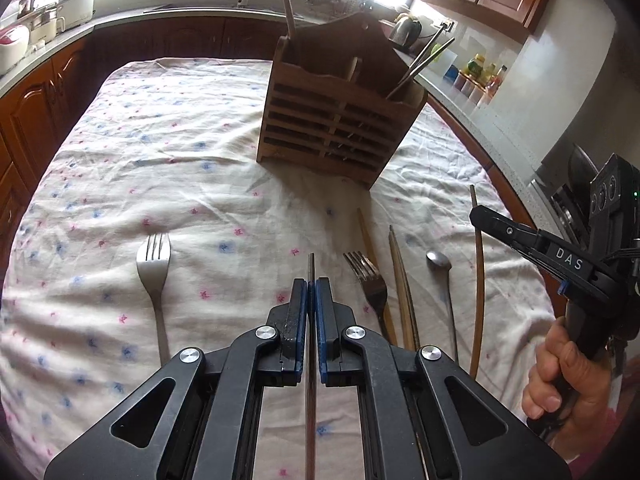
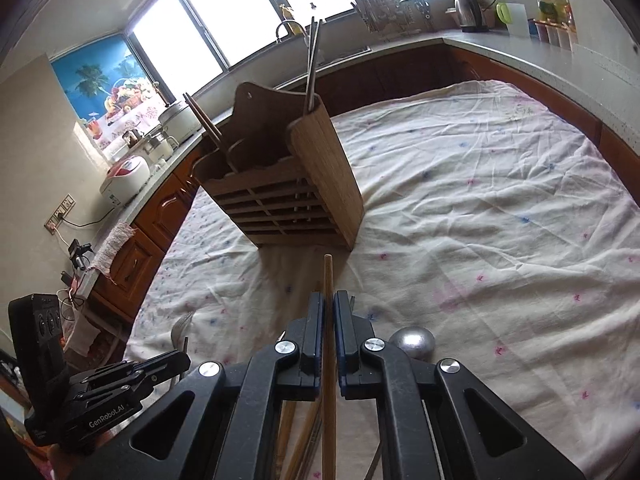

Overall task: Organize utensils
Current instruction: 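Close the left tool on a metal chopstick while the right tool grasps a wooden chopstick, then lift both chopsticks and lower them into the wooden caddy with both tools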

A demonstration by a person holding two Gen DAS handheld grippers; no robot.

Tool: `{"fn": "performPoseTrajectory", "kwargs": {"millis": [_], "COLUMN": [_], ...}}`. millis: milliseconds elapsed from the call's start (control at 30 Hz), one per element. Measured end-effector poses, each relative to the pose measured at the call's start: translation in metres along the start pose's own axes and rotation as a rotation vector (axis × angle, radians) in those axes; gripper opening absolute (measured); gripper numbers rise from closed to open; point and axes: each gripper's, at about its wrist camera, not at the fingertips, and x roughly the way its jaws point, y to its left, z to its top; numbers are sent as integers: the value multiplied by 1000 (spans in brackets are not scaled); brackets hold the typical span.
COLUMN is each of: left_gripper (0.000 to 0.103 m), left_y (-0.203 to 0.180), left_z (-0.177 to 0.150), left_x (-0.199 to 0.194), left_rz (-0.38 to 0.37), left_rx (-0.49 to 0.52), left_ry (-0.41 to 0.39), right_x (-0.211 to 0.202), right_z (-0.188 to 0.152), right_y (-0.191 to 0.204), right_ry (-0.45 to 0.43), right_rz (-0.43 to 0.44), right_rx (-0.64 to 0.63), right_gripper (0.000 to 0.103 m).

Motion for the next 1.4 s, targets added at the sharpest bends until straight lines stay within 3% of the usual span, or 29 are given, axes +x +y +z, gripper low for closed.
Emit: {"fn": "performPoseTrajectory", "kwargs": {"millis": [667, 1400], "left_gripper": [3, 3], "left_y": [-4, 0], "left_z": [13, 37], "left_x": [-106, -131], "left_rz": [-47, -43], "left_rx": [3, -16], "left_ry": [-237, -356], "right_x": [-88, -107], "right_z": [19, 35], "right_y": [34, 36], "right_ry": [-196, -277], "right_rz": [50, 44], "right_rx": [-67, -73], "right_gripper": [6, 6]}}
